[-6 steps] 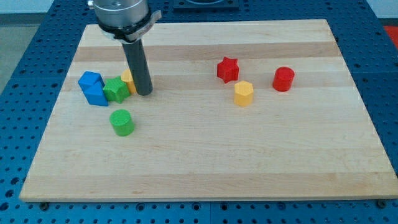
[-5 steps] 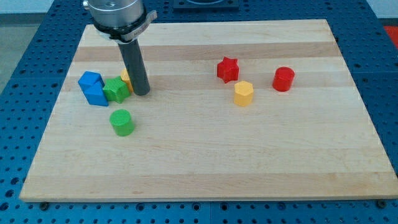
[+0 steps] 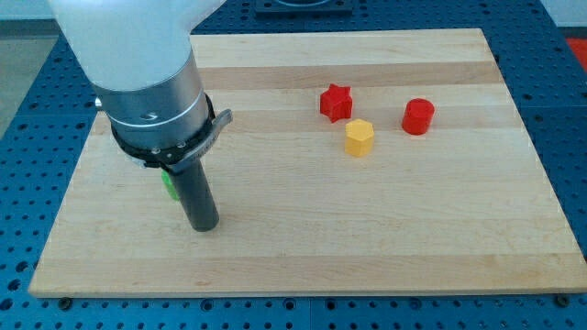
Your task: Push the green circle into the group of blocks
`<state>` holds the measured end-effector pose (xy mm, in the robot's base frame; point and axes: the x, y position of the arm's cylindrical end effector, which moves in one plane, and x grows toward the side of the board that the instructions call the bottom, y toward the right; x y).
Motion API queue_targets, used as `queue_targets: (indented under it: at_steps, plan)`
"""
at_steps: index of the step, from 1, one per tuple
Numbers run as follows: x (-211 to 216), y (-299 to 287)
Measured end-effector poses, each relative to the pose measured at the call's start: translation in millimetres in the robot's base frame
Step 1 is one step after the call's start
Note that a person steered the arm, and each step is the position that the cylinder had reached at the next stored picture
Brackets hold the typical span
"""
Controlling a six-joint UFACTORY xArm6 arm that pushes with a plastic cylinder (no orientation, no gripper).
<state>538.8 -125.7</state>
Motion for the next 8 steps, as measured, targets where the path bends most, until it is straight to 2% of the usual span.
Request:
queue_targets:
  at_steps: [1, 2, 6, 7, 8]
  plan:
    - [-43, -25]
    - [-58, -33]
    - [-63, -35]
    - [-67, 11]
    - [-113, 53]
